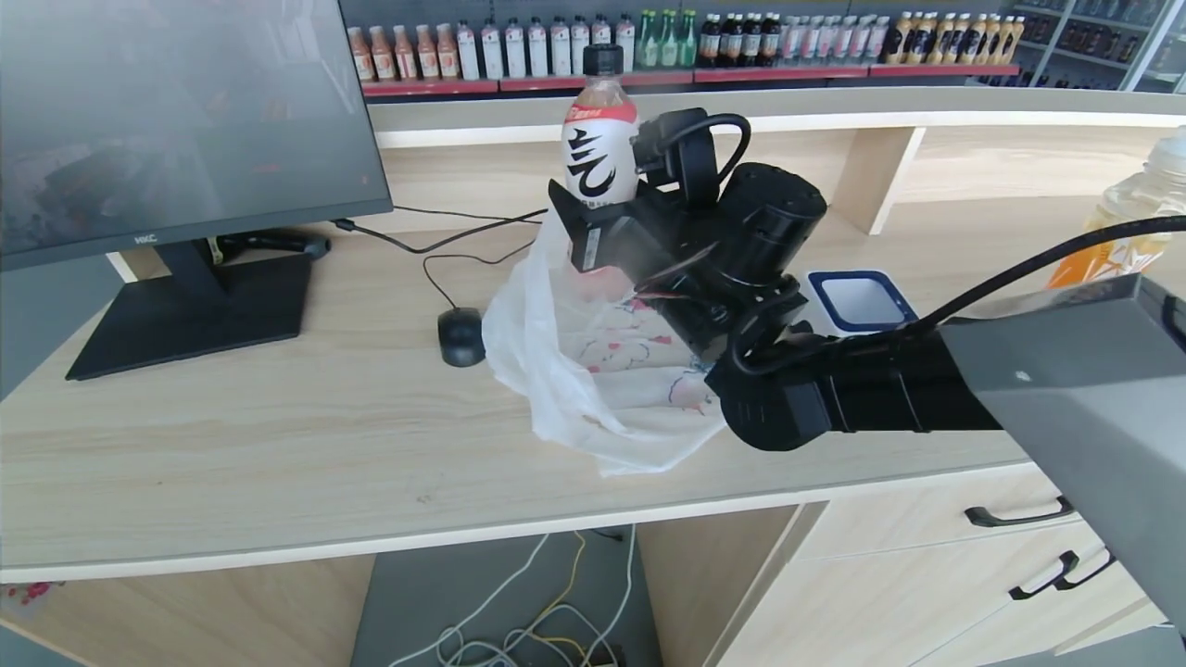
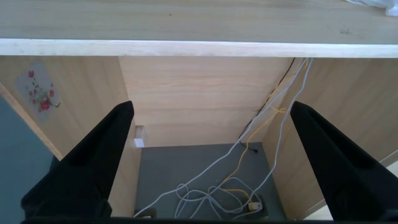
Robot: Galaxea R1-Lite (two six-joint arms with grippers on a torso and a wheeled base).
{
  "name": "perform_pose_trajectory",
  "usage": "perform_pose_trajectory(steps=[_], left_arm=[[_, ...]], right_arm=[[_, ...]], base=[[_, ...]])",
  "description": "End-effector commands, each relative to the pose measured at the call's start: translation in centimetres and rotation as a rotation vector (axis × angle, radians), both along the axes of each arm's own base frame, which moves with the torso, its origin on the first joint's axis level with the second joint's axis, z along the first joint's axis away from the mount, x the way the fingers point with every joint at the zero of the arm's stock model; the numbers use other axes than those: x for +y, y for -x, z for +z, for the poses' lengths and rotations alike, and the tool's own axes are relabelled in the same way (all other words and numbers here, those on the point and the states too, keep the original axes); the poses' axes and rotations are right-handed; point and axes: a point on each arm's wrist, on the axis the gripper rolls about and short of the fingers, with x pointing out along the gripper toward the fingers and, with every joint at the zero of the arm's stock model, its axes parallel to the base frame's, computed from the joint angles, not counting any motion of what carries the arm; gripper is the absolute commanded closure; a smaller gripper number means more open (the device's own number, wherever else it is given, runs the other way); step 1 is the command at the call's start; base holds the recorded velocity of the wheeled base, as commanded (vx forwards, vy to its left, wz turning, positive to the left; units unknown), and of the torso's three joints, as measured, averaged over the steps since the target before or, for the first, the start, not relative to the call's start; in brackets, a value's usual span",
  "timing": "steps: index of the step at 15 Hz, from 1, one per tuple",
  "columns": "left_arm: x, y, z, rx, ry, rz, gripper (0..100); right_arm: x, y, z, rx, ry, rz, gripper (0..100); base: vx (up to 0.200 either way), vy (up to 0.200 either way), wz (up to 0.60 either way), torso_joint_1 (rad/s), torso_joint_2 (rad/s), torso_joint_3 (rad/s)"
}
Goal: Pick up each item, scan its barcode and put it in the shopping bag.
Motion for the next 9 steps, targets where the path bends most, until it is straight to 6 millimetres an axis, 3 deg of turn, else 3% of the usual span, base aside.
perform_pose_trajectory(steps=[1, 4, 9], left_arm=[[0.0, 0.0, 0.0, -0.001, 0.000, 0.000, 0], [0.0, 0.0, 0.0, -0.001, -0.001, 0.000, 0], [0.0, 0.0, 0.0, -0.001, -0.001, 0.000, 0]], right_arm=[[-1.5, -2.0, -1.1, 0.029, -0.007, -0.038, 100], [-2.2, -2.5, -1.2, 0.043, -0.005, -0.043, 100], [-0.9, -3.4, -2.7, 0.045, 0.005, -0.005, 100]], base=[[0.000, 0.000, 0.00, 0.000, 0.00, 0.000], [0.000, 0.000, 0.00, 0.000, 0.00, 0.000], [0.000, 0.000, 0.00, 0.000, 0.00, 0.000]])
